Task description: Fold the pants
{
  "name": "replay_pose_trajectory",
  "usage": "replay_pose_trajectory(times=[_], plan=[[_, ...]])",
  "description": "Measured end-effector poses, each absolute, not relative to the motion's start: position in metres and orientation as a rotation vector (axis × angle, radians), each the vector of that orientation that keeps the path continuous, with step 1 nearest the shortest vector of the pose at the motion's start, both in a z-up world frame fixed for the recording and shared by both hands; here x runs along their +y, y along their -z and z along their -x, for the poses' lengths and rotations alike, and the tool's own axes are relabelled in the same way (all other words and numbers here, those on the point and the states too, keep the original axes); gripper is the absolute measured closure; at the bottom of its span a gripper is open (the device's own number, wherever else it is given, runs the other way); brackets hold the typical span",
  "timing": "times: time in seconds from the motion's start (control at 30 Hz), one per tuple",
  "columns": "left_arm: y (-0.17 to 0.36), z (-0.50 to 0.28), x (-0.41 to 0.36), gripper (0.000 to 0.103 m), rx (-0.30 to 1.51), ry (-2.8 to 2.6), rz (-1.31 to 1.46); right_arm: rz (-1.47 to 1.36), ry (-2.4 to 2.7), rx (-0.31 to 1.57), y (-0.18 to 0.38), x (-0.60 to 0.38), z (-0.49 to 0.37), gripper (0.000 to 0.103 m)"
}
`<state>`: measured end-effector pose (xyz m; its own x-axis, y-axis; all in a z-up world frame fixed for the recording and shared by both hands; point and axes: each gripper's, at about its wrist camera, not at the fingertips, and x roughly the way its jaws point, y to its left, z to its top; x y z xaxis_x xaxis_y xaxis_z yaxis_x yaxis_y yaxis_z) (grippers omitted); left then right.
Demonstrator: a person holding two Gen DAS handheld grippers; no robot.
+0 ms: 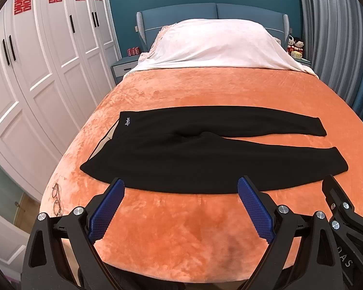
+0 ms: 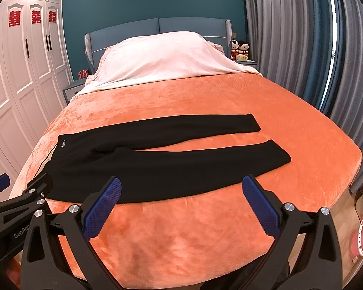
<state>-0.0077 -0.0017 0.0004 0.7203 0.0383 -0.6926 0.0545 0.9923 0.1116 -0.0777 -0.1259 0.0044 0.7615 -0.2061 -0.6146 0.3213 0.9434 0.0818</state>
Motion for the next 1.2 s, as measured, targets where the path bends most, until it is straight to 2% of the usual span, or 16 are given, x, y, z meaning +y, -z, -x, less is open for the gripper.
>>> replay_pose_trajectory(times=[0.53, 1.2], plan=[[0.007, 0.007, 0.002, 0.011, 0.774, 0.008, -0.131, -0.19, 0.279, 0.667, 0.007, -0.124, 0.071, 0.005], [0.036, -0.032, -0.009, 0.011, 0.844, 0.023, -0.143, -0.191, 0.28, 0.747, 0.038, -0.135, 0.038, 0.005]])
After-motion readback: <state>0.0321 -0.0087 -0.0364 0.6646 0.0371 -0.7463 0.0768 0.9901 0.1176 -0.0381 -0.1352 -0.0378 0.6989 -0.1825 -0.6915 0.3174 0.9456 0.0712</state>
